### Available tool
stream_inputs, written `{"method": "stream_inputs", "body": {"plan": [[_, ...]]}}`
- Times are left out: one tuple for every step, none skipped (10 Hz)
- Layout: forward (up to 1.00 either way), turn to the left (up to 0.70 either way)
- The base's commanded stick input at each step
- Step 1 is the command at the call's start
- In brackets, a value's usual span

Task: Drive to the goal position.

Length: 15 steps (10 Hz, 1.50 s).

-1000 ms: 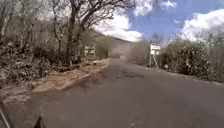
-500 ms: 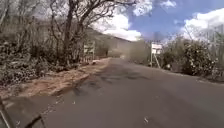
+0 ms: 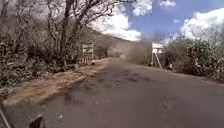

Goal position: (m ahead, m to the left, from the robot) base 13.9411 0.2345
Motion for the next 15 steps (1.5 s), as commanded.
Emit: {"method": "stream_inputs", "body": {"plan": [[0.7,0.0],[0.7,0.0],[0.7,0.0],[0.7,0.0],[0.7,0.0],[0.7,0.0],[0.7,0.0],[0.7,0.0],[0.7,0.0],[0.7,0.0],[0.7,0.0],[0.7,0.0],[0.7,0.0],[0.7,0.0],[0.7,0.0]]}}
